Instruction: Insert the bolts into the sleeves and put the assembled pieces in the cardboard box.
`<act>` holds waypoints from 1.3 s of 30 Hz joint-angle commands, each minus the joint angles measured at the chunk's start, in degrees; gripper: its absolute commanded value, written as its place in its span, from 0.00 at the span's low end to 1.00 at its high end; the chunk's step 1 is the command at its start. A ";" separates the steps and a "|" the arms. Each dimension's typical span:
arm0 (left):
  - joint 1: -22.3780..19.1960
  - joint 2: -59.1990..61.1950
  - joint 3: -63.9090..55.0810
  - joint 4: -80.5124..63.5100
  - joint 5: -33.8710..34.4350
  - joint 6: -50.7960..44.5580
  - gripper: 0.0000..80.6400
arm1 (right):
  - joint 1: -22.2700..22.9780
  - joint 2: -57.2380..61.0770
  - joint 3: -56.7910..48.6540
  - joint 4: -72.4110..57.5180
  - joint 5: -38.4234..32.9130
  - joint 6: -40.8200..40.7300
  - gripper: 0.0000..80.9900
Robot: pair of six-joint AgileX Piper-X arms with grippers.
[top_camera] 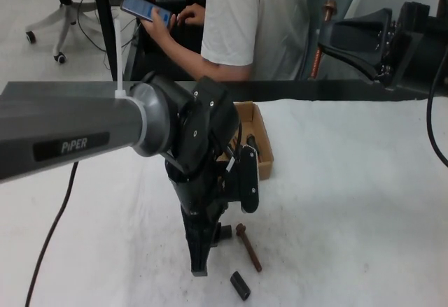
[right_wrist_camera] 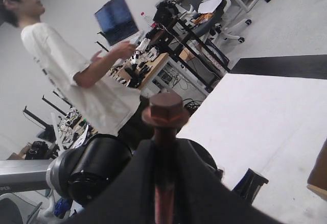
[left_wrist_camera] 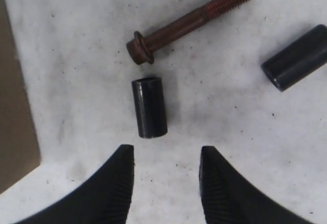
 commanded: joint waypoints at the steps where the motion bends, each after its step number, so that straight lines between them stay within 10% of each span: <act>1: 0.11 -0.28 -0.22 -0.36 1.11 0.46 0.49 | -0.22 -0.90 -0.52 -0.72 -0.49 0.12 0.01; 39: 0.34 4.71 -1.88 -2.46 -0.78 1.25 0.49 | -0.22 -0.90 -0.52 -0.72 -1.74 0.39 0.01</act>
